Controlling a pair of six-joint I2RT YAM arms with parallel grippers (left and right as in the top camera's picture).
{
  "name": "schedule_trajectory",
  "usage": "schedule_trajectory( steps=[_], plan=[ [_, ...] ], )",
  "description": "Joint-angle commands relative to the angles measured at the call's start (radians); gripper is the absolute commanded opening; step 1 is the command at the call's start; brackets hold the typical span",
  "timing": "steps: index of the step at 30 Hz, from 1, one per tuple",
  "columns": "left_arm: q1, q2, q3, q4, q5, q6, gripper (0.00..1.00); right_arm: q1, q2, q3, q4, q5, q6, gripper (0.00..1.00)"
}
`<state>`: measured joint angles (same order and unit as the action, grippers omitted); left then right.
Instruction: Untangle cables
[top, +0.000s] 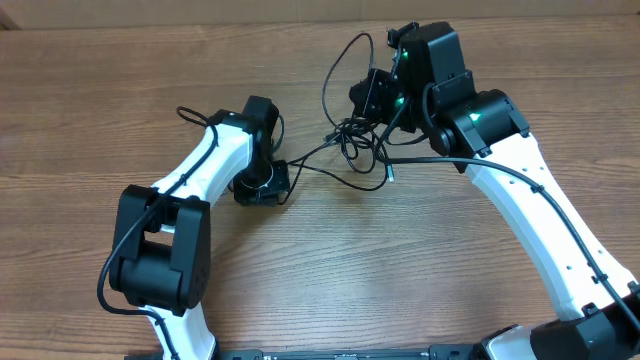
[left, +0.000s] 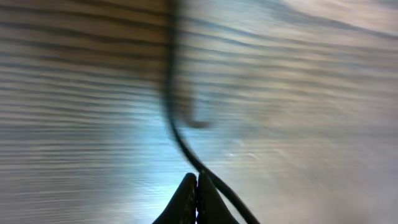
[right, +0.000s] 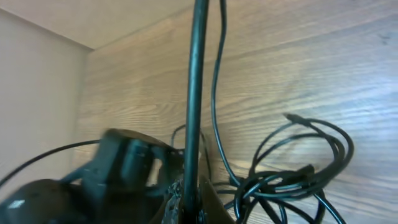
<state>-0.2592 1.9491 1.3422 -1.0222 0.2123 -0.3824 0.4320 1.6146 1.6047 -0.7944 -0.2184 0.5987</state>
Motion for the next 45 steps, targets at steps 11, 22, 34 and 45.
schedule_trajectory(
  steps=[11, 22, 34, 45],
  plan=[
    [0.095, -0.021, 0.335, -0.105, 0.421, 0.279, 0.84, -0.002, -0.024, 0.036, -0.052, 0.052, 0.003, 0.04],
    [0.027, -0.021, 0.364, -0.106, 0.584, 0.605, 1.00, -0.003, 0.048, 0.036, -0.043, -0.023, 0.034, 0.04],
    [-0.095, -0.021, 0.363, -0.108, 0.294, 0.674, 0.75, -0.009, 0.054, 0.036, -0.011, -0.067, 0.033, 0.04],
    [-0.095, -0.019, 0.362, -0.101, 0.214, 0.647, 0.04, -0.055, 0.054, 0.036, 0.003, -0.243, 0.032, 0.04]
  ],
)
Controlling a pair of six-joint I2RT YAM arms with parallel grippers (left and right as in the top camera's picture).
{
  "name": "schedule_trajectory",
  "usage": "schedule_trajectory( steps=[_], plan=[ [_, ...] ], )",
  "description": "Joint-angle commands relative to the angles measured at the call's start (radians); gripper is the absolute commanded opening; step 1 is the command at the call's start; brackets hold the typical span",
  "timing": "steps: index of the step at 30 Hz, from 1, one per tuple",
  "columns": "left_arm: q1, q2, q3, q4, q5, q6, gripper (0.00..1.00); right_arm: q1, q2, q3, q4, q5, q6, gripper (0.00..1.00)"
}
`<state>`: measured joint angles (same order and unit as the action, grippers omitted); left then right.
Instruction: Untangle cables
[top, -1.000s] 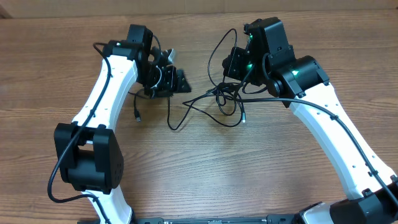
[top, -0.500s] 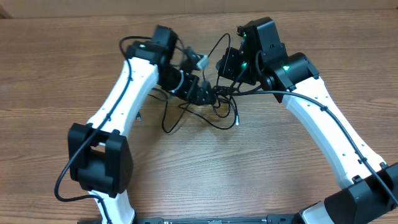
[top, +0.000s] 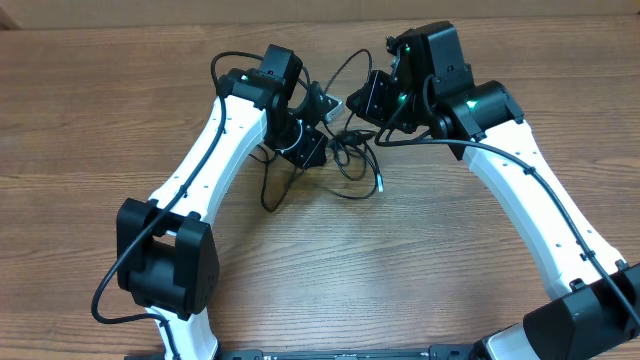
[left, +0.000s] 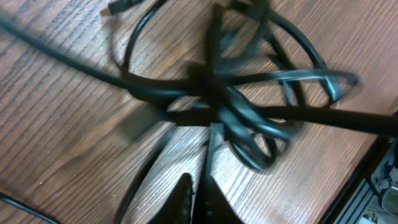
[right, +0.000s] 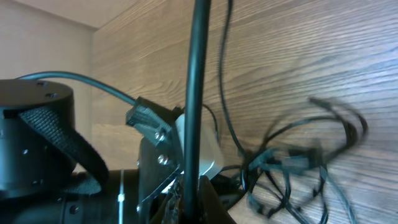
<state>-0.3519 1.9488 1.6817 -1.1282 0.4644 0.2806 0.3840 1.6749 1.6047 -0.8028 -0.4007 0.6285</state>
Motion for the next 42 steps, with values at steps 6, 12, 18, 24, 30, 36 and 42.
schedule_trajectory(
  steps=[6, 12, 18, 24, 30, 36, 42],
  plan=[
    [0.000, -0.019, 0.023, 0.001, -0.272, -0.201, 0.04, -0.022, -0.006, 0.036, -0.040, 0.105, -0.002, 0.04],
    [0.000, -0.019, 0.023, -0.024, -0.498, -0.375, 0.04, -0.081, -0.006, 0.036, -0.153, 0.434, -0.001, 0.04],
    [0.000, -0.019, 0.023, -0.023, -0.498, -0.418, 0.04, -0.157, -0.006, 0.036, -0.189, 0.431, 0.013, 0.04],
    [0.000, -0.019, 0.023, -0.005, -0.330, -0.369, 0.04, -0.166, -0.006, 0.036, -0.192, 0.316, 0.022, 0.22],
    [0.000, -0.019, 0.023, 0.009, -0.220, -0.346, 0.04, -0.152, 0.014, 0.035, -0.218, 0.261, 0.016, 0.94],
    [0.000, -0.019, 0.023, 0.038, 0.113, -0.233, 0.04, -0.124, 0.073, 0.035, -0.222, 0.138, -0.085, 1.00],
    [0.001, -0.019, 0.023, 0.040, 0.172, -0.230, 0.04, -0.108, 0.132, 0.033, -0.232, 0.045, -0.136, 1.00]
  ],
)
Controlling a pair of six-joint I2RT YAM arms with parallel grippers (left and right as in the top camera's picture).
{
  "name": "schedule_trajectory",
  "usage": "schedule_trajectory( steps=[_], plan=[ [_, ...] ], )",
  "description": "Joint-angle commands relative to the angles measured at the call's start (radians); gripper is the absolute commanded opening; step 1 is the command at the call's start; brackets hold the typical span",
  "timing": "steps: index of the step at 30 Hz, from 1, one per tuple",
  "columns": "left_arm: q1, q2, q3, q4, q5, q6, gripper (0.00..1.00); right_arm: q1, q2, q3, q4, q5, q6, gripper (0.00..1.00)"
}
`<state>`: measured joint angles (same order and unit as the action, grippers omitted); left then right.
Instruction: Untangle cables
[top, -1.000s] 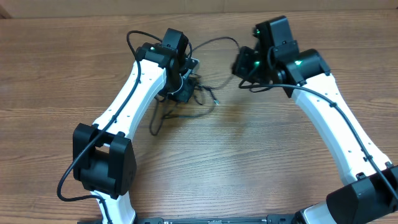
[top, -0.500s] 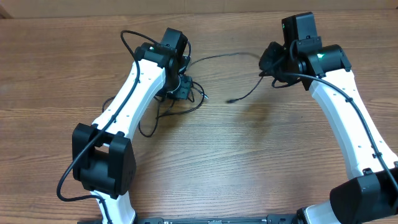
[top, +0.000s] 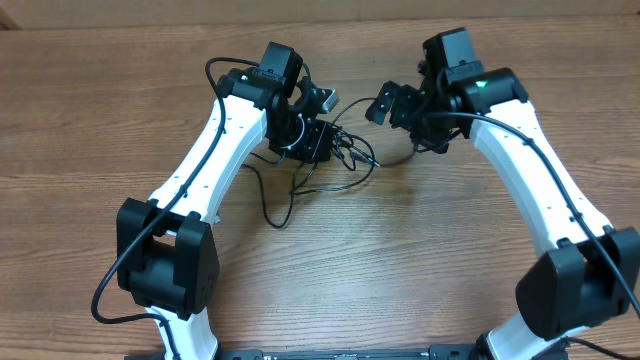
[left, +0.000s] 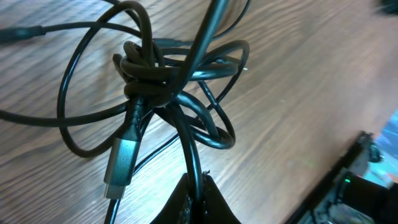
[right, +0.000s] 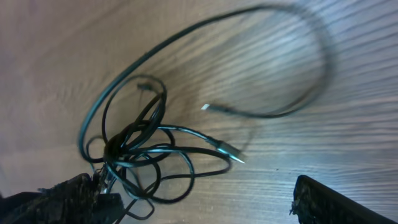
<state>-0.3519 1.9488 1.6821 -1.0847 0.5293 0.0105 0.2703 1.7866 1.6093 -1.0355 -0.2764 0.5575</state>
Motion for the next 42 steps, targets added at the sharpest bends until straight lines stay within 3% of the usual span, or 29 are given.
schedule_trajectory(
  steps=[1, 4, 8, 11, 15, 19, 23, 34, 42],
  plan=[
    [0.001, -0.020, 0.023, -0.006, 0.131, 0.044, 0.04, 0.006, 0.024, 0.027, -0.003, -0.086, -0.089, 1.00],
    [0.005, -0.020, 0.023, -0.006, 0.220, 0.074, 0.04, 0.005, 0.031, 0.024, -0.003, -0.085, -0.119, 0.99],
    [0.016, -0.020, 0.023, -0.005, 0.257, 0.074, 0.04, 0.006, 0.032, 0.024, -0.015, -0.111, -0.183, 0.75],
    [0.027, -0.020, 0.023, -0.011, 0.295, 0.060, 0.04, 0.006, 0.032, 0.024, -0.027, -0.156, -0.271, 0.66],
    [0.038, -0.020, 0.023, -0.012, 0.336, 0.060, 0.04, 0.006, 0.032, 0.019, -0.031, -0.156, -0.275, 0.52],
    [0.039, -0.020, 0.023, -0.018, 0.336, 0.043, 0.04, 0.006, 0.032, 0.019, -0.034, -0.156, -0.280, 0.50],
    [0.039, -0.020, 0.023, -0.018, 0.336, 0.018, 0.04, 0.013, 0.032, 0.019, -0.035, -0.228, -0.388, 0.48],
    [0.038, -0.020, 0.023, -0.047, 0.346, 0.012, 0.04, 0.071, 0.034, 0.019, -0.017, -0.140, -0.410, 0.45],
    [0.038, -0.020, 0.023, -0.071, 0.363, 0.013, 0.04, 0.071, 0.047, 0.019, -0.015, -0.113, -0.410, 0.35]
  ],
)
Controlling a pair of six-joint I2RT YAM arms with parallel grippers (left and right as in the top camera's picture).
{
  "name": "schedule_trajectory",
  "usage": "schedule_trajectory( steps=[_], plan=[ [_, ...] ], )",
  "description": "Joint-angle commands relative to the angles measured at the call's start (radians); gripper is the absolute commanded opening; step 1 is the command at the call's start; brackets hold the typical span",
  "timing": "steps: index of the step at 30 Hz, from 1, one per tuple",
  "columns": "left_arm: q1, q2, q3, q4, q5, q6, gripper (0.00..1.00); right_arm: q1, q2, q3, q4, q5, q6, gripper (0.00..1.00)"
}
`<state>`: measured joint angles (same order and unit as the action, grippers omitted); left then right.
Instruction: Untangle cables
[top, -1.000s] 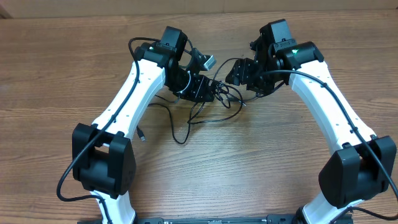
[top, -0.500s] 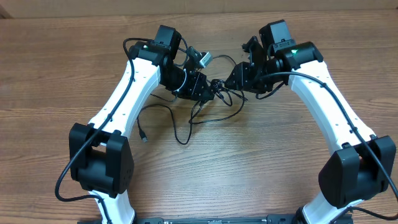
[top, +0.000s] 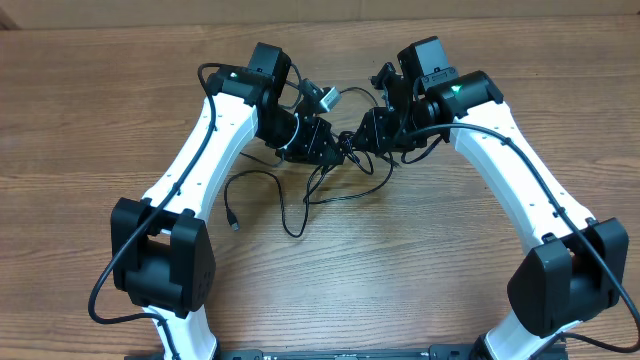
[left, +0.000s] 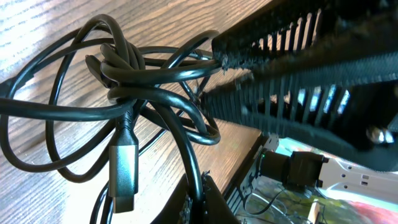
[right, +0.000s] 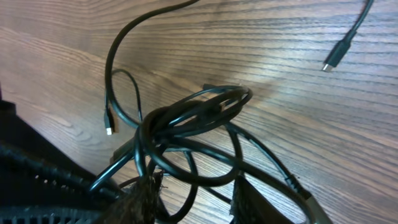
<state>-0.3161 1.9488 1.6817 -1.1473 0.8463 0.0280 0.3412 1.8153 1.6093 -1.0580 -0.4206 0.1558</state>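
Note:
A knot of black cables (top: 345, 160) hangs between both grippers at the back middle of the table. My left gripper (left: 198, 186) is shut on one black cable just below the knot (left: 140, 71); a grey USB plug (left: 124, 168) dangles beside it. My right gripper (right: 196, 199) is open, and cable loops (right: 186, 118) lie between its fingers (right: 144, 198). In the overhead view the left gripper (top: 320, 140) and right gripper (top: 363, 135) nearly touch. The right gripper's fingers (left: 292, 59) fill the left wrist view's upper right.
Loose cable tails trail onto the wooden table (top: 430, 270) in front of the knot, one ending in a small plug (top: 234, 222). Another plug end (right: 339, 56) lies apart on the wood. Both white arms reach in from the front corners.
My right gripper, then open and off to the right of the knot, now sits at the knot with loops between its open fingers. The left stays shut on its cable. Loose tails lie further left.
First my left gripper held a cable low at the left while the right was shut on a cable at the back. Then both were shut beside the knot. After that the right had let go and stood open apart; now it is open at the knot.

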Motion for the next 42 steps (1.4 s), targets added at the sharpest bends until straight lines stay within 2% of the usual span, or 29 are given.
schedule_trajectory(
  steps=[1, 7, 11, 14, 16, 20, 22, 26, 27, 28, 29, 30, 31, 34, 37, 39, 42],
  plan=[
    [0.002, -0.020, 0.023, -0.013, 0.046, -0.003, 0.04, 0.000, 0.023, 0.019, 0.008, 0.036, -0.008, 0.34],
    [0.002, -0.020, 0.023, -0.031, 0.045, 0.029, 0.04, 0.000, 0.033, 0.018, 0.018, 0.035, -0.004, 0.19],
    [0.002, -0.020, 0.023, -0.030, 0.040, 0.029, 0.04, 0.000, 0.033, 0.018, 0.024, 0.034, 0.001, 0.04],
    [0.002, -0.020, 0.023, -0.030, 0.029, 0.028, 0.04, 0.000, 0.033, 0.018, 0.027, 0.034, 0.035, 0.04],
    [0.002, -0.020, 0.023, -0.031, -0.044, 0.010, 0.04, 0.000, 0.033, 0.020, 0.036, 0.034, 0.092, 0.04],
    [0.002, -0.020, 0.023, -0.054, -0.242, -0.100, 0.04, -0.029, 0.026, 0.045, 0.052, 0.039, 0.164, 0.04],
    [0.002, -0.020, 0.023, -0.066, -0.291, -0.115, 0.04, -0.055, 0.019, 0.064, 0.054, 0.039, 0.183, 0.04],
    [0.002, -0.020, 0.023, -0.074, -0.283, -0.114, 0.04, -0.095, 0.007, 0.087, 0.053, 0.021, 0.210, 0.04],
    [0.002, -0.020, 0.023, -0.071, -0.264, -0.108, 0.05, -0.096, 0.006, 0.087, 0.052, 0.006, 0.200, 0.04],
    [0.001, -0.020, 0.023, -0.066, -0.196, -0.069, 0.04, -0.095, 0.006, 0.086, 0.043, -0.050, 0.127, 0.04],
    [0.001, -0.020, 0.023, -0.064, -0.161, -0.045, 0.04, -0.093, 0.006, 0.086, 0.037, -0.069, 0.093, 0.06],
    [0.001, -0.020, 0.023, -0.060, -0.108, -0.010, 0.04, -0.079, 0.007, 0.085, 0.021, -0.099, 0.014, 0.15],
    [0.001, -0.020, 0.023, -0.058, -0.088, -0.001, 0.04, -0.075, 0.007, 0.085, 0.016, -0.098, -0.001, 0.19],
    [0.000, -0.020, 0.023, -0.058, -0.040, 0.003, 0.04, -0.028, 0.008, 0.080, -0.010, -0.097, -0.111, 0.50],
    [-0.002, -0.020, 0.023, -0.071, -0.030, 0.003, 0.04, 0.010, 0.011, 0.079, -0.016, -0.092, -0.145, 0.68],
    [-0.005, -0.020, 0.023, -0.084, -0.010, 0.003, 0.04, 0.029, 0.012, 0.078, -0.015, -0.077, -0.165, 0.72],
    [-0.005, -0.020, 0.023, -0.105, 0.015, 0.007, 0.04, 0.055, 0.013, 0.077, -0.014, -0.023, -0.165, 0.72]
  ],
)
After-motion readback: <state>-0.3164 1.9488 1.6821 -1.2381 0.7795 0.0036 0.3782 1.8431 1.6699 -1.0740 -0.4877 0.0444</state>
